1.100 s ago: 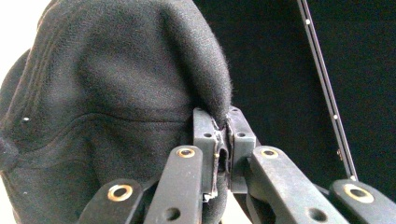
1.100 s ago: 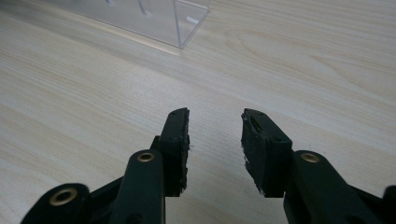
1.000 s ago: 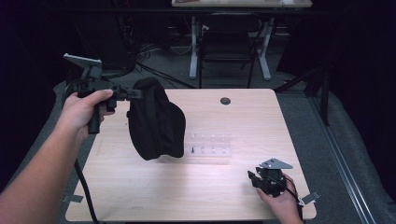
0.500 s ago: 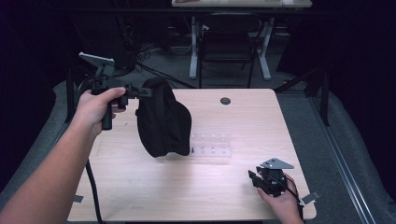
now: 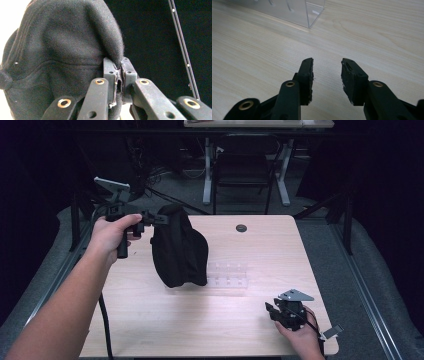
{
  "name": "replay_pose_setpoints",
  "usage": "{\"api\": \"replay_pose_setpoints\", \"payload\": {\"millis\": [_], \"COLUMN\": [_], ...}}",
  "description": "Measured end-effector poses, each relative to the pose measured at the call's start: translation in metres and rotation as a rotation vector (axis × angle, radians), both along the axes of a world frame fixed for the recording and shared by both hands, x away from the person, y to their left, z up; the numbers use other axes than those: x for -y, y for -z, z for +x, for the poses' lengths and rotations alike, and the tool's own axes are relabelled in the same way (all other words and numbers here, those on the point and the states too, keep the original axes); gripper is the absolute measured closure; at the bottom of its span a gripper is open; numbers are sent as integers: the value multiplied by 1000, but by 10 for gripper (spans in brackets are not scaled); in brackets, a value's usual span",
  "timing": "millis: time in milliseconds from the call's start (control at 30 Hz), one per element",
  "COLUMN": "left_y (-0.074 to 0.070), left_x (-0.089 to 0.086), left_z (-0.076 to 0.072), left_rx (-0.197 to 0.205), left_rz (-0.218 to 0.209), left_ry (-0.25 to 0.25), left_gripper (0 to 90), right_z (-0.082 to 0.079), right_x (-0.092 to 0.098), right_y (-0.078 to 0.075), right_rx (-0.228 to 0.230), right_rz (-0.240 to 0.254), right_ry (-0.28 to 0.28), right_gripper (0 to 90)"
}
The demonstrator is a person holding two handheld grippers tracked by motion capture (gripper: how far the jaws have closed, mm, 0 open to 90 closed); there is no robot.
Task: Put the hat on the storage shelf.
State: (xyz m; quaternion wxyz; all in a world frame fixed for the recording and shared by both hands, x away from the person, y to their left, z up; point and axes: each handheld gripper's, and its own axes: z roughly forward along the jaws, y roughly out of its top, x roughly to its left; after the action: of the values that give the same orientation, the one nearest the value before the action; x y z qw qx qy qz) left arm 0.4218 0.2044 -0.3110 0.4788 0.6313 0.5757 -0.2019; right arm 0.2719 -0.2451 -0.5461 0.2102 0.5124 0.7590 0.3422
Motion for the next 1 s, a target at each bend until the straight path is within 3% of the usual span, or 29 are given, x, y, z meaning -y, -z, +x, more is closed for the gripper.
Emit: {"api": "replay_pose_setpoints", "payload": {"millis": [367, 400, 467, 500, 533, 567, 1000], "left_y": [0, -1, -2, -2, -2, -2, -2], "left_x": [12, 14, 16, 18, 19, 20, 29], "left_z": [1, 1, 0, 0, 0, 0, 0], "left_rx": [7, 9, 12, 12, 14, 15, 19], "left_rz": [8, 12, 19, 22, 24, 23, 31], "left_ry": [3, 4, 8, 9, 9, 10, 12], "left_gripper": [859, 859, 859, 858, 858, 858, 858], "right_z": [0, 0, 0, 0, 1, 1, 7], "right_x": [-7, -7, -10, -9, -14, -14, -31], "right_y": [-5, -9, -9, -12, -9, -13, -29], "right_rx": [12, -2, 15, 9, 41, 35, 53], "right_rz": [-3, -34, -15, -47, 16, -13, -26], "right_ry": [-27, -37, -34, -50, -36, -45, -116], "right_gripper": [618, 617, 617, 619, 623, 628, 648]}}
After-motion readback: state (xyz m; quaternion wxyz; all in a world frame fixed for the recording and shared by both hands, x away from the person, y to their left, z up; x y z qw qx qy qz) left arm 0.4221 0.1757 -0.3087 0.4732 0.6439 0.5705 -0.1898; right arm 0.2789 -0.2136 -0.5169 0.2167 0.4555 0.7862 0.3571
